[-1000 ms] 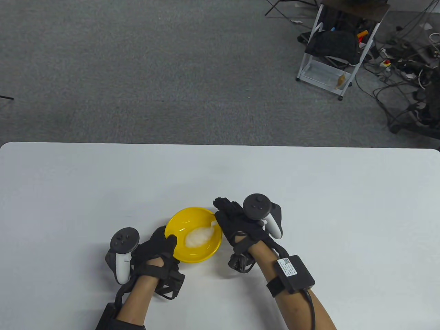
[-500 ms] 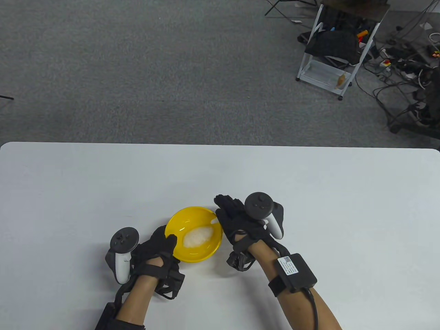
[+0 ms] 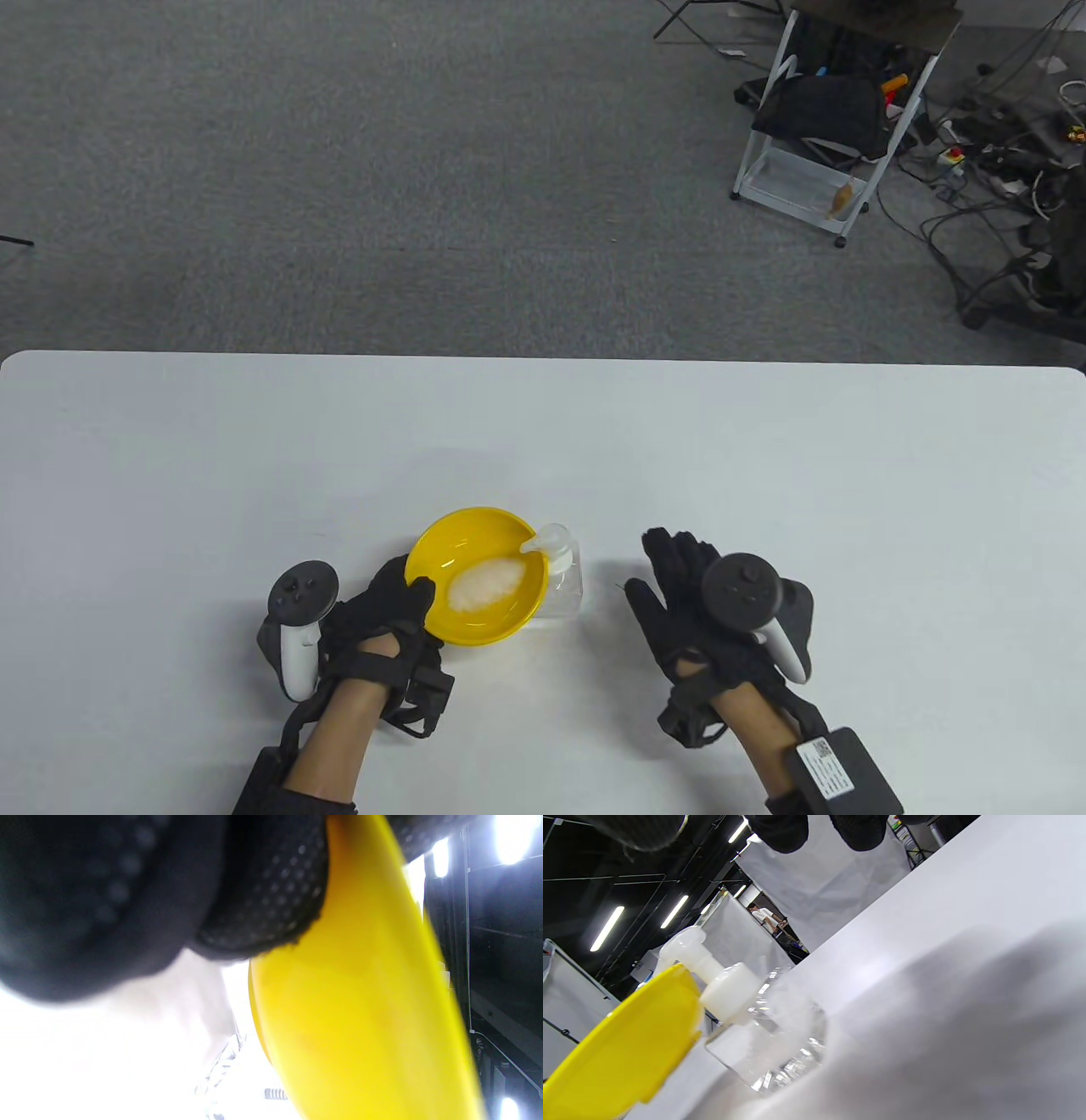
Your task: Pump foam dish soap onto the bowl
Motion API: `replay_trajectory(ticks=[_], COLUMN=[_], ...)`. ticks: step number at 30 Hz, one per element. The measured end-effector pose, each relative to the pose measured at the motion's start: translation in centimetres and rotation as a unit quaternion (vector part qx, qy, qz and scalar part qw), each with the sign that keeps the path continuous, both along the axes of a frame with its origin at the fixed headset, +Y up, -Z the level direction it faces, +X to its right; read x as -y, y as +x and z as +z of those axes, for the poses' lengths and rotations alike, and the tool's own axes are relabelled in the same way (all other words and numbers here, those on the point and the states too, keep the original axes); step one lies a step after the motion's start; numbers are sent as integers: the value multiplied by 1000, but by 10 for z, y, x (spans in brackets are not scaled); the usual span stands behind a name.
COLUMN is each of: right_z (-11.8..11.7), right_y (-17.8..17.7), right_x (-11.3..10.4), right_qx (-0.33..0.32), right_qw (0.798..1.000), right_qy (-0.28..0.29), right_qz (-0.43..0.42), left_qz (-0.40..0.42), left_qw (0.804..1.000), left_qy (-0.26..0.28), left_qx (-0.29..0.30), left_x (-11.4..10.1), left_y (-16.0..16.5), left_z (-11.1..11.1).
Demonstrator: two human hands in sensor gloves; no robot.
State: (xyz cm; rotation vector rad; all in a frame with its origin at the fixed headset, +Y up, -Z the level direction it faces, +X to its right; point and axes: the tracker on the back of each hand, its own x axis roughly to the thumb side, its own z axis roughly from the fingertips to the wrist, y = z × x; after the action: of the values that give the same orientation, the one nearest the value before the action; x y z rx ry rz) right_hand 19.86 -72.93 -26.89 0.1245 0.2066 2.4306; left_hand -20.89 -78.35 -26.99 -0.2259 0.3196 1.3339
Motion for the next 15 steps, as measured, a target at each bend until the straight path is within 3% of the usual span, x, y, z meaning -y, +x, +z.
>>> replay_trajectory(ticks=[3,8,12,15], right_z=[19,34,33,30], right_y=[24,52,58,54], right_x=[7,28,42,43], right_qx=[16,60,47,53], right_qw=[1000,998,998,997], right_qy=[-3,18,-34,-10], right_qz=[6,-5,14,56], left_qz=[17,23,28,39], left_qw=[999,999,999,997], left_qy=[13,1,-2,-15], left_qx=[-27,-23,-45,-71], left_x=[-2,-7,-7,-5], left_y=[-3,-13,-24,-32], left_z=[1,8,18,24])
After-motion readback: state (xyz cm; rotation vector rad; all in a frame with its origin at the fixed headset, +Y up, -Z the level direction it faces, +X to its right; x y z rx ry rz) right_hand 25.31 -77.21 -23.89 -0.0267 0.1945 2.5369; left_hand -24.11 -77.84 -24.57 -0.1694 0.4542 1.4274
